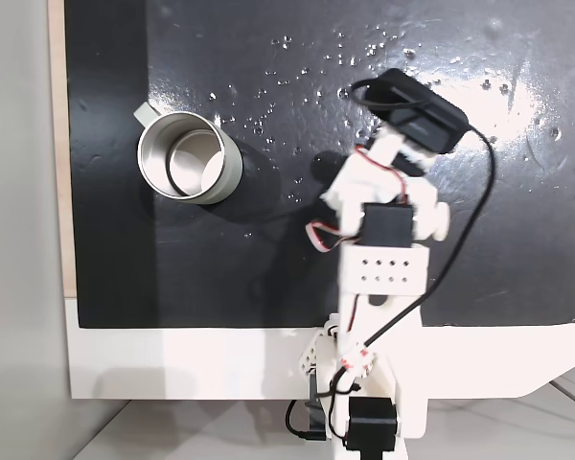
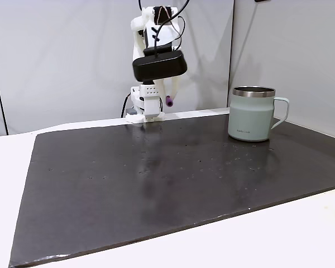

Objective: Grasp a pengrip and put it in the cup.

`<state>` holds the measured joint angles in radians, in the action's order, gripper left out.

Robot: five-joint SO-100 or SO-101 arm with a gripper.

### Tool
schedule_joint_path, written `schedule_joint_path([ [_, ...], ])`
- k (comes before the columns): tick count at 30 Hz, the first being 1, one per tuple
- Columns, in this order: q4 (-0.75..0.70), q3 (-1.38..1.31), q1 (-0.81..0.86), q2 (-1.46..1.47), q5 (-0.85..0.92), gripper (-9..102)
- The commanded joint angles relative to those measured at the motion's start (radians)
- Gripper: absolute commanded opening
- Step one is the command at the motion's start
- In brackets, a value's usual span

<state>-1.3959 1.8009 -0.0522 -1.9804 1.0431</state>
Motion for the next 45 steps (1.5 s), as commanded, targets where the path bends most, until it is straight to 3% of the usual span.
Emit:
schedule_joint_path([
  [1, -0.106, -0.141, -0.152, -0.057, -0.126, 0],
  [9, -0.25, -0.502, -0.42, 0.141, -0.442, 0],
  [20, -0.334, -1.002, -0.595, 0.517, -0.741, 0],
  [35, -0.341, -1.17, -0.675, 0.681, -0.773, 0],
  [37, -0.345, -1.17, -0.673, 0.676, -0.778, 7],
  [39, -0.354, -1.17, -0.673, 0.676, -0.779, 22],
  [45, -0.365, -1.17, -0.673, 0.67, -0.79, 28],
])
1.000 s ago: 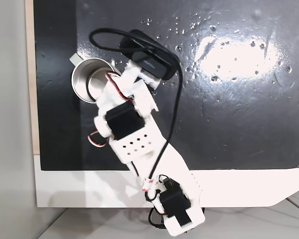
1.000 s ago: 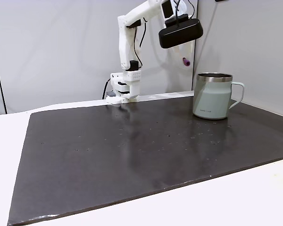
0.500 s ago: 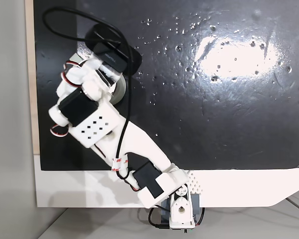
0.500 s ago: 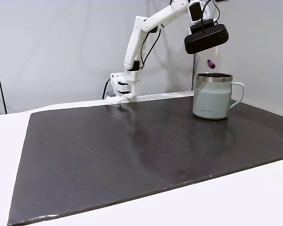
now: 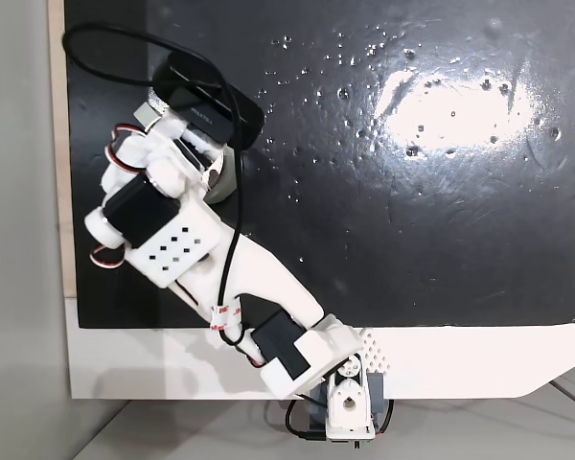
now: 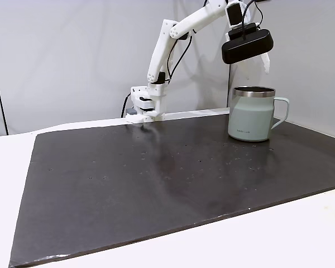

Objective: Grasp a pengrip and put it in the cup.

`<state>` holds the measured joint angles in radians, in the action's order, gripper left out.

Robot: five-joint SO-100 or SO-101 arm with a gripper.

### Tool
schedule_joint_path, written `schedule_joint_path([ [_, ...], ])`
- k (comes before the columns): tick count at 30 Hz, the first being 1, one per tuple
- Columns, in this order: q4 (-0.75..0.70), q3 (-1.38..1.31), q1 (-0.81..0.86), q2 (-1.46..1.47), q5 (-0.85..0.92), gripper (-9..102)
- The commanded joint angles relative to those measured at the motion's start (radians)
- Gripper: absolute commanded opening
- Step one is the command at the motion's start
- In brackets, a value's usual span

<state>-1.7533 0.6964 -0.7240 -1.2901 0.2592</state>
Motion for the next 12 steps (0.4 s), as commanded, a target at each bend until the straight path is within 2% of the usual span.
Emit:
schedule_joint_path([
  [1, -0.008, -0.066, -0.002, -0.021, -0.006, 28],
  [12, -0.012, -0.067, 0.002, -0.031, 0.005, 28],
])
